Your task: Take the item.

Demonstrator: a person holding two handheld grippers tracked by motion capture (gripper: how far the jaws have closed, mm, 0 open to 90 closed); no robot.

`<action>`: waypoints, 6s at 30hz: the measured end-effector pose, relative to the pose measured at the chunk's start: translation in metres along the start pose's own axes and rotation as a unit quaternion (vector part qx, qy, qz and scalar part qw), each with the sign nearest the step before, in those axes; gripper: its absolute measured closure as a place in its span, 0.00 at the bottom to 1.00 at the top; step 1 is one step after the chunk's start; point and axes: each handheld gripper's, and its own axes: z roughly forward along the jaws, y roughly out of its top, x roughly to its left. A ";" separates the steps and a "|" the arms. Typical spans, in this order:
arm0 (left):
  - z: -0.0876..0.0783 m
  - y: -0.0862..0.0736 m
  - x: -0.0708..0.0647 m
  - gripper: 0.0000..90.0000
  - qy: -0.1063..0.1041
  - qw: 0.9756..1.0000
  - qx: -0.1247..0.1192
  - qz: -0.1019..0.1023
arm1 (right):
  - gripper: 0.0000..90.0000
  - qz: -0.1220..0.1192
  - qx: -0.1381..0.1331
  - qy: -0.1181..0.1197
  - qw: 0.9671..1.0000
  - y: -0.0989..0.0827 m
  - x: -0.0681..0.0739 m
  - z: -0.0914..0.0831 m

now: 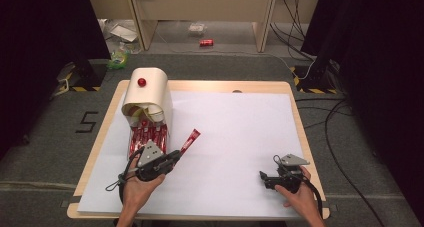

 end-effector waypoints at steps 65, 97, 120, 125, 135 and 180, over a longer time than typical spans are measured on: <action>0.078 0.005 -0.008 0.95 0.005 1.000 0.028 0.007 | 0.16 0.000 0.000 0.000 1.000 0.000 0.000 0.000; 0.096 -0.001 -0.009 0.94 0.012 0.999 0.037 0.009 | 0.15 0.000 0.000 0.000 1.000 0.000 0.000 0.000; 0.088 0.002 -0.004 0.59 0.018 0.999 0.029 -0.032 | 0.15 0.000 0.000 0.001 1.000 0.000 0.000 0.000; 0.086 0.003 -0.005 0.53 0.018 0.999 0.028 -0.038 | 0.15 0.000 0.000 0.001 1.000 0.000 0.000 0.000; 0.080 0.005 -0.005 0.40 0.024 0.999 0.022 -0.043 | 0.15 0.000 0.000 0.001 1.000 0.000 0.000 0.000; 0.037 0.002 -0.005 0.26 0.033 0.999 0.019 -0.035 | 0.15 0.000 0.000 0.001 1.000 0.000 0.000 0.000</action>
